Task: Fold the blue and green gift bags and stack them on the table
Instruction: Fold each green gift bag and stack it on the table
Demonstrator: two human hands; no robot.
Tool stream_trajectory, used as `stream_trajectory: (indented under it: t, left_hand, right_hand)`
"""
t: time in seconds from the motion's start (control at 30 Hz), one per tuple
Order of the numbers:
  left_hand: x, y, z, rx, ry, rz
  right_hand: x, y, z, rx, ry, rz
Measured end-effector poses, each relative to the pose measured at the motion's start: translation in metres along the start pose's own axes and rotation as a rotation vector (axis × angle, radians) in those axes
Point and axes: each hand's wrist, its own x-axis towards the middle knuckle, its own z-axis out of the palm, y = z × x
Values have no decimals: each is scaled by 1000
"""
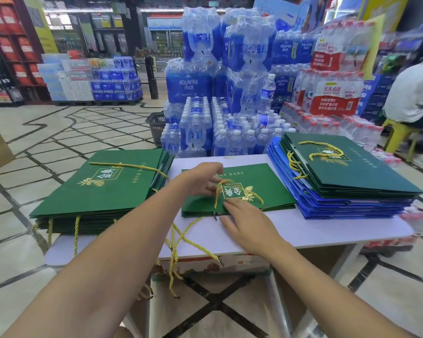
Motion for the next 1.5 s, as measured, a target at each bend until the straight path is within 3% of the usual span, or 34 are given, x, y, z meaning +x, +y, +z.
stream_trajectory:
  t: [0.03, 0.13, 0.2, 0.4, 0.73, 0.93, 1.5]
  left_hand:
    - [0, 1, -2, 100, -37, -23]
    - [3, 10, 3, 725, -110, -16]
    - [7, 15, 8, 881, -134, 15]
    - [28, 15, 13, 584, -6, 189]
    - [49, 7, 16, 827, 152, 515]
    - [54, 5, 10, 961, 146, 523]
    - [47, 2, 8, 903, 76, 484]
  right_hand:
    - [0, 1, 1, -14, 3, -4]
    - [0, 2, 3, -55, 16, -5]
    - [0, 2, 3, -51, 10, 0]
    - [1, 2, 4, -32, -35, -3]
    - [3, 5, 5, -91, -112, -36]
    - [6, 6, 6, -117, -162, -45]
    - [6, 9, 8, -126, -174, -31]
